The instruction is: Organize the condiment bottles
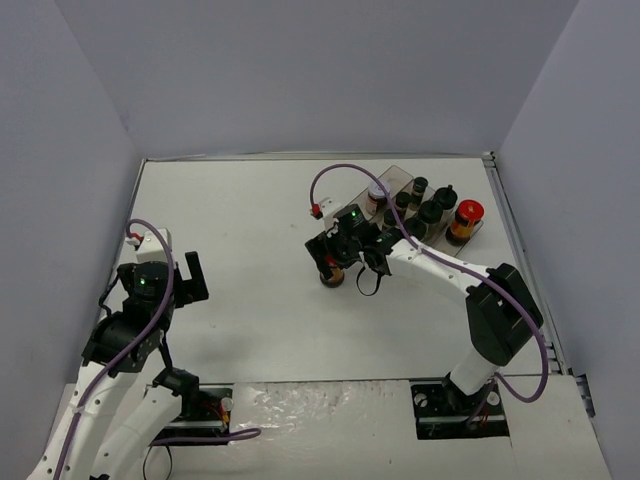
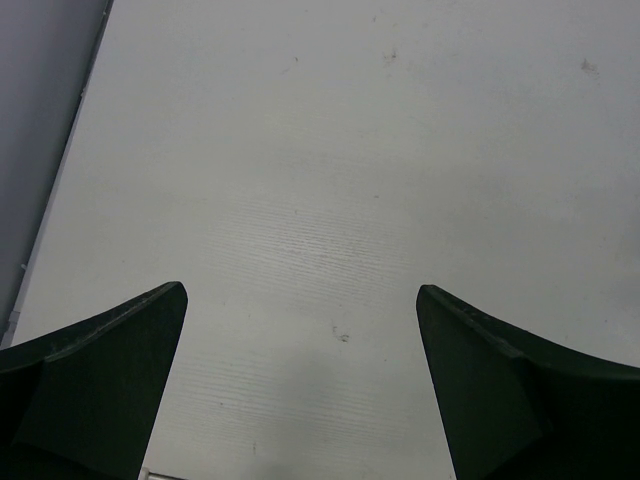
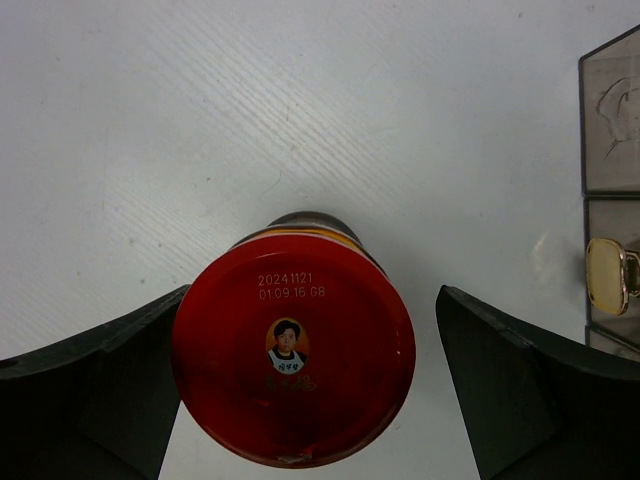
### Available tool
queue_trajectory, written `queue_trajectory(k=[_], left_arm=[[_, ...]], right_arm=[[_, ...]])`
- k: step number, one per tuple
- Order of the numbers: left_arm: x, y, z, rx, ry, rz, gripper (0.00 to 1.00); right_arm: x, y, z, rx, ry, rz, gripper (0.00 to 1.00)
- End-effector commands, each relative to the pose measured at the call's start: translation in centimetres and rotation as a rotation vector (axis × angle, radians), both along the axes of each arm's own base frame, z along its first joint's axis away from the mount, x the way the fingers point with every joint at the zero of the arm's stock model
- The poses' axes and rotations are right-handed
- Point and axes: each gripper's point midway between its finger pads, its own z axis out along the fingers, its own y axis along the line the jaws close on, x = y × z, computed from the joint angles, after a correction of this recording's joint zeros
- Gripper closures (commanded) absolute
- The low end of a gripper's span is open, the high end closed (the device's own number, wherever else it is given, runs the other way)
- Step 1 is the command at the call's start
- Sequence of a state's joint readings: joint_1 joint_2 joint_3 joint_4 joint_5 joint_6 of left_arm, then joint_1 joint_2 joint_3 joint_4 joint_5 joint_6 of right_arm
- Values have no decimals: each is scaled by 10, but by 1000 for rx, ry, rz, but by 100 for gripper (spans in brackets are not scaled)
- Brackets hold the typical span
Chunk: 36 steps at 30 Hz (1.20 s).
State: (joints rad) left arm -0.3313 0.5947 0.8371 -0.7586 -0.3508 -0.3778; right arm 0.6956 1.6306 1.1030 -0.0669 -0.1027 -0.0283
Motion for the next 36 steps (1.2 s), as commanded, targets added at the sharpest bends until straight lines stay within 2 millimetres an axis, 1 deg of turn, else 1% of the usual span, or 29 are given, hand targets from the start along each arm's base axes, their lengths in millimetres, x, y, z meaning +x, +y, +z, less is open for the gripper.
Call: queue_trajectory(k=[1,6,11,13,14,16,17,18,20,21,22,24,27,30,32,34,36], left_arm=[[11,2,14,5,-52,17,3],[12,1,13,6,-49,12,3],[13,0,12,5,-47,7,3],[13,-1,13,4,-48,5,3],[13,-1,13,4,-49,4,3],[12,-1,13,3,-48,2,3],[12,-1,13,3,-48,0,3],[13,-2,13,3,-48,-1,3],[13,-2,13,0,-50,-3,3],[13,-3,13,-1,-49,-6,3],[13,-3,13,-2,-49,-10,3],[14,-4,12,-3,-46,-14,3],[14,-5,12,-4,-47,-20,3],[14,-6,11,-4,-43,-23,3],[15,-6,12,-5,-44,-25,3],[14,-7,11,-5,-43,-28,3],[15,-7,12,-8,-45,-31,3]], right_arm=[[21,15,35,80,-123,-26,6],[20,16,35,88,-121,-24,21],[15,17,30,96,-99,-17,46],[13,16,32,100,-101,-17,58],[12,14,35,104,-104,-23,67],[10,10,41,118,-109,-55,90],[9,7,48,129,-118,-73,96],[9,3,56,143,-131,-92,100],[10,-6,80,180,-172,-138,100],[11,-14,88,182,-185,-174,100],[12,-23,94,177,-195,-215,100],[15,-44,115,192,-230,-286,100],[18,-70,138,208,-263,-385,100],[23,-112,160,235,-299,-519,100],[26,-148,163,214,-314,-632,100],[27,-171,167,202,-327,-696,100],[30,-194,165,188,-336,-755,100]])
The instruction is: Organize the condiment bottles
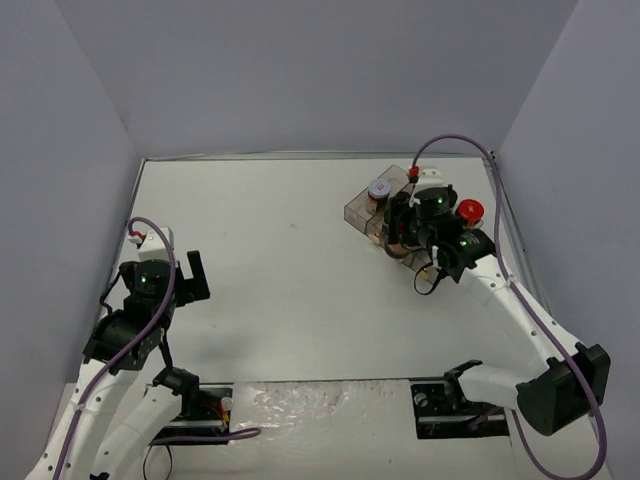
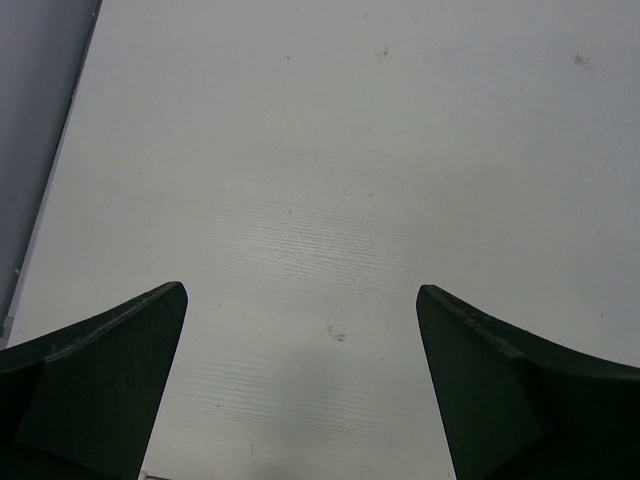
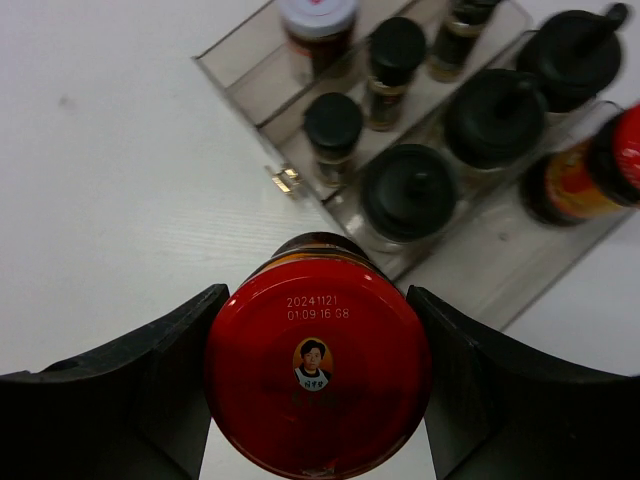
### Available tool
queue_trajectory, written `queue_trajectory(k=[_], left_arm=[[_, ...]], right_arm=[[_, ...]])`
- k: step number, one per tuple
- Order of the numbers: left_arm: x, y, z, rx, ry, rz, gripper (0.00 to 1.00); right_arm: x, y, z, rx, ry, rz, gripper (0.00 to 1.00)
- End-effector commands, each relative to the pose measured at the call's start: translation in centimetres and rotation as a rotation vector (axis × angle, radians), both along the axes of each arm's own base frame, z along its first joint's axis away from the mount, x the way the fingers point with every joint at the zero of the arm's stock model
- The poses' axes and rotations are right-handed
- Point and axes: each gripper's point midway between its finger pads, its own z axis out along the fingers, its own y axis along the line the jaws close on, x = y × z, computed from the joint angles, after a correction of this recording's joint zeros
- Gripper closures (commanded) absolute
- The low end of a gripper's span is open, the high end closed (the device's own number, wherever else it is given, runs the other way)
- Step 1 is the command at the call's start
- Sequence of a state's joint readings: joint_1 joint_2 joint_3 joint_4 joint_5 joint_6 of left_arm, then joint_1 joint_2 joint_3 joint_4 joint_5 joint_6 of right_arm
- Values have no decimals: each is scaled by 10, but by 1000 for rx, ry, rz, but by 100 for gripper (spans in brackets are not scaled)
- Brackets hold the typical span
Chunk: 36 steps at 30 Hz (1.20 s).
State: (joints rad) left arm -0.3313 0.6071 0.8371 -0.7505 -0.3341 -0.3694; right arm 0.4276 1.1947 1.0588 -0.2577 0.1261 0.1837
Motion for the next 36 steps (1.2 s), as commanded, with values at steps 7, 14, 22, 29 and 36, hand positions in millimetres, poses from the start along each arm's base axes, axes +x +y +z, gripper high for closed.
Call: queue_trajectory(k=[7,14,22,29,36], left_arm=[[12,-6,13,-16,-56,-23,3],[12,-6,15,-22,-68,-22,3],[11,-6,17,-26,-77,-26,3],[11,-7,16,-27,-78,-27,3],[12,-7,16,-25,-77,-30,3]], right_arm=[[31,-102,39,27,-138,-315,100],[51,-128,18,55,-118,-385,100],[64,-137,-16,71,-95,-425,100],[64,-139,-40,62,-81,-442,100],[62,-138,-61,67,-53,-440,84]])
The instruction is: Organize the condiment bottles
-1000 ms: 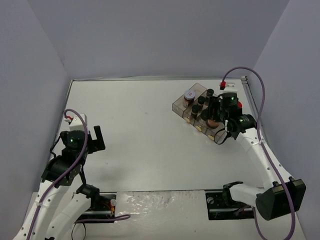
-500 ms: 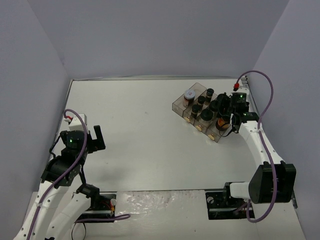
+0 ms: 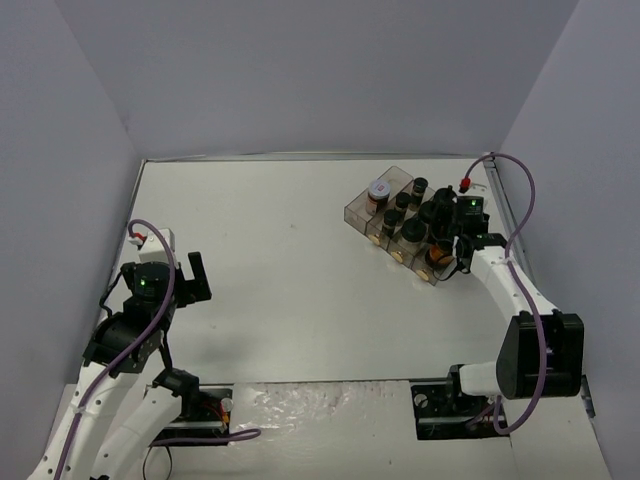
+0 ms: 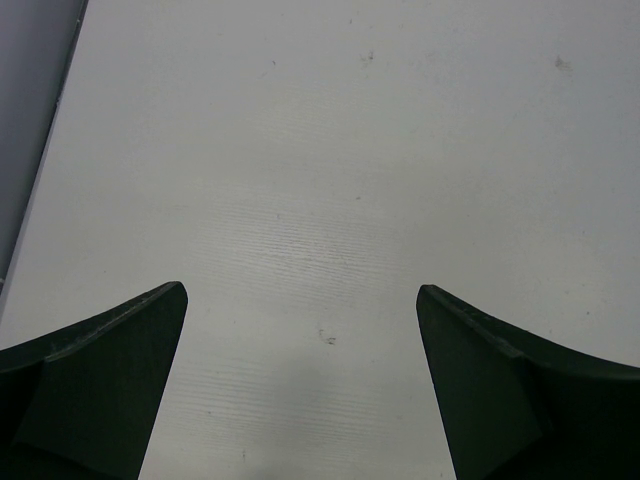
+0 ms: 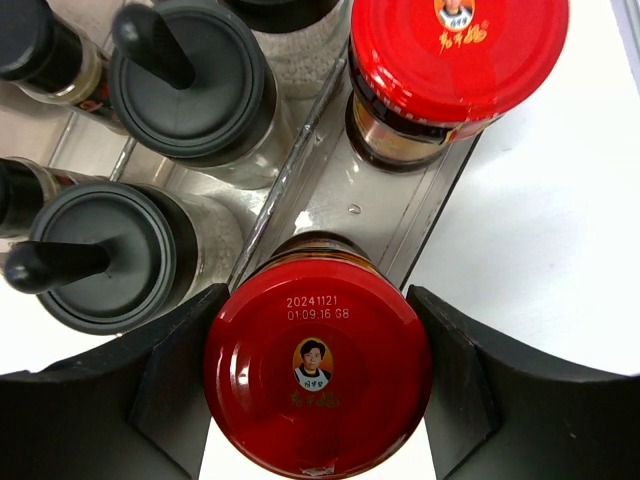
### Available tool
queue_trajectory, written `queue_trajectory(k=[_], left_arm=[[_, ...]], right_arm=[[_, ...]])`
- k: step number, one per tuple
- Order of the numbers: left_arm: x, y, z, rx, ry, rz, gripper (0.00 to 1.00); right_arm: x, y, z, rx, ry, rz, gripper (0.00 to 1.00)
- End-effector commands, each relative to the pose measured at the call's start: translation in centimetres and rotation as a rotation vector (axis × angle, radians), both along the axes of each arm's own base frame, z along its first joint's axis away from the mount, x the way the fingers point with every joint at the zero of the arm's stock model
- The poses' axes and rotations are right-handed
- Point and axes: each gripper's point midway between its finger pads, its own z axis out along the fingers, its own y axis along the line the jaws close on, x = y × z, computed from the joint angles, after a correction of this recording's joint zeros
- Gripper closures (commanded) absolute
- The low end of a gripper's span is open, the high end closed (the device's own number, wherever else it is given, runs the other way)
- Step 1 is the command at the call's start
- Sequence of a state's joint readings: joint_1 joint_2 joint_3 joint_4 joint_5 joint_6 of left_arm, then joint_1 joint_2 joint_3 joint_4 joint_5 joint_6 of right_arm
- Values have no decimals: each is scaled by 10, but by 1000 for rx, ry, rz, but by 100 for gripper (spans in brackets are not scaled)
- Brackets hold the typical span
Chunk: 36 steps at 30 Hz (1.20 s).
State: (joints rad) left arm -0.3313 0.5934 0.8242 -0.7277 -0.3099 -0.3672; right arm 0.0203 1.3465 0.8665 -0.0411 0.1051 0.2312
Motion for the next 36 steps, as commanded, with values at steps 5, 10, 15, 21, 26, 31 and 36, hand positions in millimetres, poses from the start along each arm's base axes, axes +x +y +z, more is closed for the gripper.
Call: queue_trajectory(k=[5,10,15,21,26,31,36], left_arm=[[10,-2,16,-7,-62,-9,3],[10,-3,16,-6,-60,-13,3],[10,-4,17,-6,-61,-19,3],[12,-6,42,7,-87,-27,3],[19,-9,81,16,-153,-44,3],[23,-10,100,31,-183,-47,3],[27,-13,104,46,-181,-54,3]], right_arm=[[31,1,44,22,-211,-13,27],[22,1,72,21,-263,-11,4],[0,-1,117,13,-317,-19,0],[-43,-5,203,-24,-466,1,0],[-98,-10,254,-75,-605,10,0],[-144,-13,275,-109,-692,17,0],[-187,-16,290,-144,-783,18,0]])
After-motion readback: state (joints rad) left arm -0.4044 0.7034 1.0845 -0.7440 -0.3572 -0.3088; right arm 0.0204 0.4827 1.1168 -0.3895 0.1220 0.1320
